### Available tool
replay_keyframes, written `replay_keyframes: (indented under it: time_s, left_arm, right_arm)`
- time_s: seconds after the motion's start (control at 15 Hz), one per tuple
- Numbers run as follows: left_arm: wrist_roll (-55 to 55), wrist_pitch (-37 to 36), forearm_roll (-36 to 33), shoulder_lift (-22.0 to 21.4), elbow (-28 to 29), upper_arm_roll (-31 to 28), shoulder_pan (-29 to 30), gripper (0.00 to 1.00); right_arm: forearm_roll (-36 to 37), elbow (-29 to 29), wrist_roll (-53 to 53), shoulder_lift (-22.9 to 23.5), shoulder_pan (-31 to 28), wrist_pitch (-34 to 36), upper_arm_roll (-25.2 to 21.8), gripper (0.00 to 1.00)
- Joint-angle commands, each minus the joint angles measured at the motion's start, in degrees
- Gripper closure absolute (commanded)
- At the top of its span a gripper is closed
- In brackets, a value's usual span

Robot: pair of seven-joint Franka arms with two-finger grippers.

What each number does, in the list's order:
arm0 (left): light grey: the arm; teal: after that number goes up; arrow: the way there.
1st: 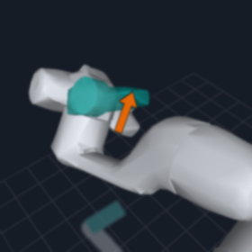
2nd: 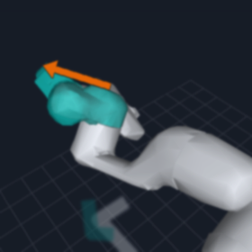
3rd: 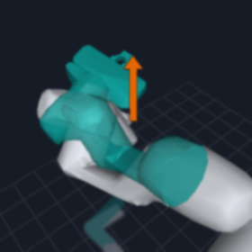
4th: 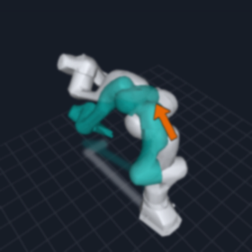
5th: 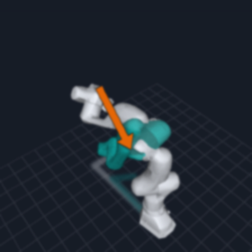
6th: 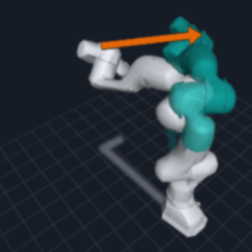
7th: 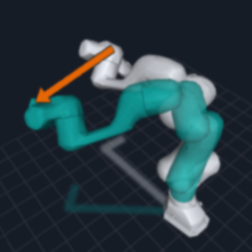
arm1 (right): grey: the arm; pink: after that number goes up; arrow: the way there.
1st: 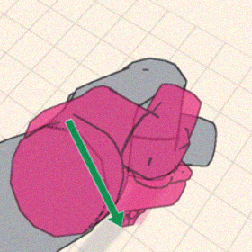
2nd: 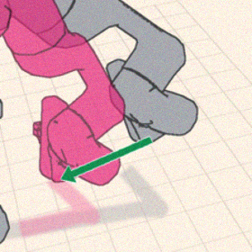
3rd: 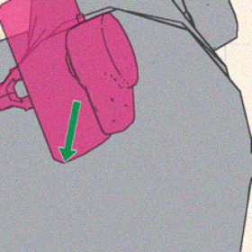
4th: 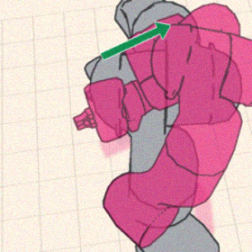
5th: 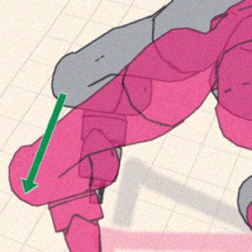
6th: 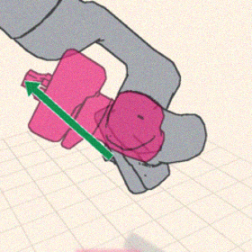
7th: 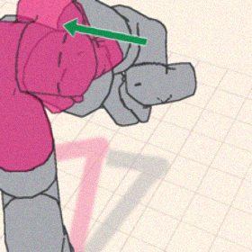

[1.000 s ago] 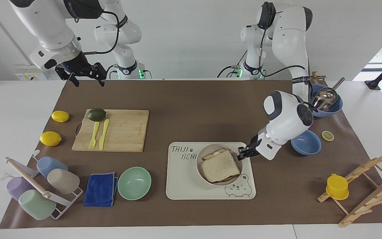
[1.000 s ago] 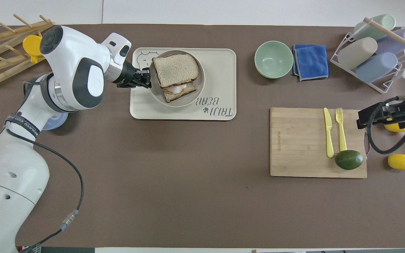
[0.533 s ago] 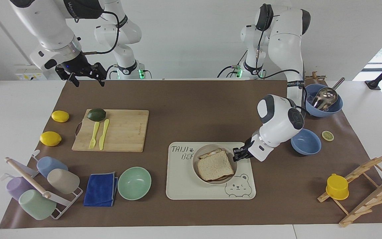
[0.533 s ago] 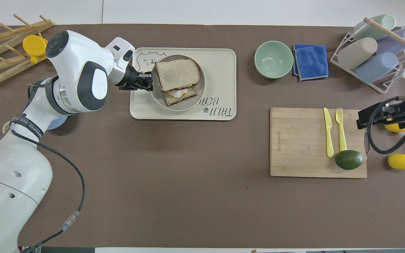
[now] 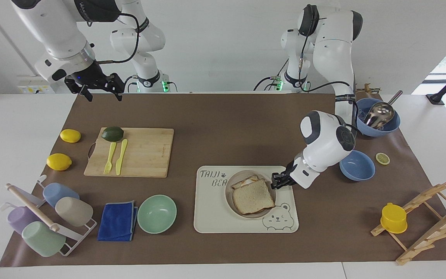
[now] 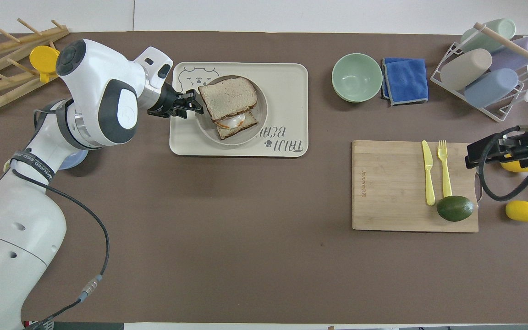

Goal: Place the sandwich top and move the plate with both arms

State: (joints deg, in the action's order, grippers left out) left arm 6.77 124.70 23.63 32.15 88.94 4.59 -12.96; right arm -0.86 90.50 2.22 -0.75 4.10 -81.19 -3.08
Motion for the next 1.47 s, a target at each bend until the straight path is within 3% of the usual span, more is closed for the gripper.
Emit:
replay_keyframes:
  time_s: [0.0, 0.33, 0.73, 1.13, 1.4]
  left_arm:
    - [-1.14, -2.17, -1.65, -1.12, -1.57, -0.37, 1.61, 0.00]
    - [-0.96, -9.45, -5.25, -9.10, -1.84, -1.95, 6.97, 0.00]
    - [-0.79, -23.51, -17.73, -23.78, -1.49, -6.79, 7.07, 0.00]
    - [-0.79, -40.39, -20.55, -33.54, 0.09, -6.88, 7.25, 0.00]
    - [-1.31, -39.80, -20.73, -37.94, 7.37, -6.27, 7.24, 0.00]
  right_arm:
    - [-0.02, 0.46, -0.55, -0.39, -0.32, -0.19, 0.00, 0.00]
    - [-0.02, 0.46, -0.55, -0.48, -0.32, -0.20, 0.00, 0.00]
    - [-0.02, 0.46, -0.46, -0.39, -0.41, -0.28, -0.09, 0.00]
    - [-0.02, 0.46, -0.46, -0.39, -0.32, -0.20, -0.09, 0.00]
    - [-0.02, 0.46, -0.55, -0.48, -0.32, -0.20, -0.09, 0.00]
